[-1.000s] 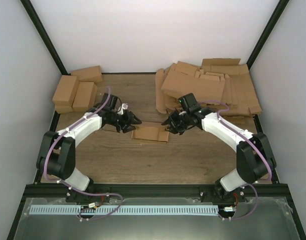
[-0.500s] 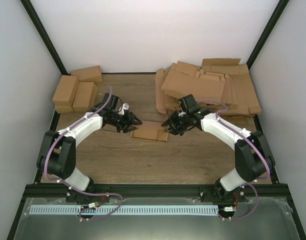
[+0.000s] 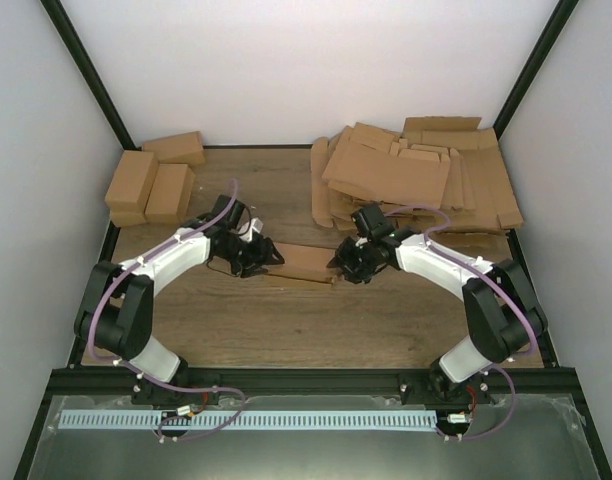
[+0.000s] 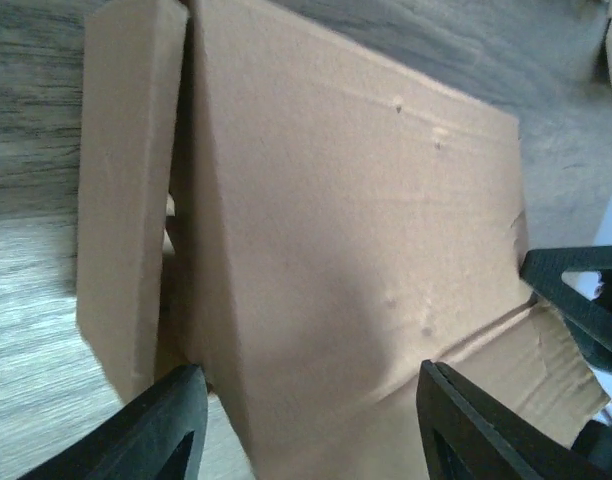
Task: Fold the paper box
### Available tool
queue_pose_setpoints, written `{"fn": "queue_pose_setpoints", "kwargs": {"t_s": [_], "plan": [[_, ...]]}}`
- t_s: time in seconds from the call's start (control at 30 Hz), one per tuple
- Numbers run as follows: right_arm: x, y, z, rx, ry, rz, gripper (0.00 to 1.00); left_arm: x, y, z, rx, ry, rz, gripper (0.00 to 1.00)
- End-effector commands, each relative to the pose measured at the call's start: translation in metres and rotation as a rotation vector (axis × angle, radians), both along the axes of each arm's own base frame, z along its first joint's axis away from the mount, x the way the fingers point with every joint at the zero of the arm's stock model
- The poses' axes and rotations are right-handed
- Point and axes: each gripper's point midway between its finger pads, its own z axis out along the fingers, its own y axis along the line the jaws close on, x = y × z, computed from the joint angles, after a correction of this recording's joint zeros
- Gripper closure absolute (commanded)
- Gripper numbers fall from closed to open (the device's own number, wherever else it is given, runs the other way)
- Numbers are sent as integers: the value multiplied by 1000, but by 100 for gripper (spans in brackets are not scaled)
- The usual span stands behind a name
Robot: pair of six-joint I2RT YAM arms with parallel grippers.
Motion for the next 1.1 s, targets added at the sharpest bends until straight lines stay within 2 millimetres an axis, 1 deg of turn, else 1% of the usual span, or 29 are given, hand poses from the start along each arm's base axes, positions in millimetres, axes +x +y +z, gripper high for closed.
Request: {"fn": "queue_pose_setpoints", "kwargs": {"t_s": [0.0,0.1,0.2,0.37,0.47,0.53,0.67,0.8,0.93,1.03,1.07], "plan": [[7,-4,3,-70,-80,17,65,2,5,21,57,-103,-61,37],[9,-5,5,-79,-102,26,67,3,12,25,99,-136,-67,29],[10,-6,2,-94,-110,36,68,2,17,26,136,-159,-96,24],[8,-6,-2,-103,-134,70,68,-2,26,19,176,-174,-127,23],[5,-3,-4,-86,-135,85,67,-10,22,16,146,-158,-159,23],[7,-5,-1,-101,-148,81,66,-13,20,16,124,-158,-161,23],[20,-16,15,-152,-229,41,63,-18,23,8,136,-134,-151,34],[32,-19,38,-158,-310,18,61,-21,24,5,129,-126,-139,36],[41,-10,59,-121,-394,48,60,-24,24,5,119,-124,-133,35],[42,7,68,-41,-443,123,59,-28,28,2,136,-115,-126,32],[41,13,67,-18,-446,149,59,-29,29,2,140,-116,-124,31]]}}
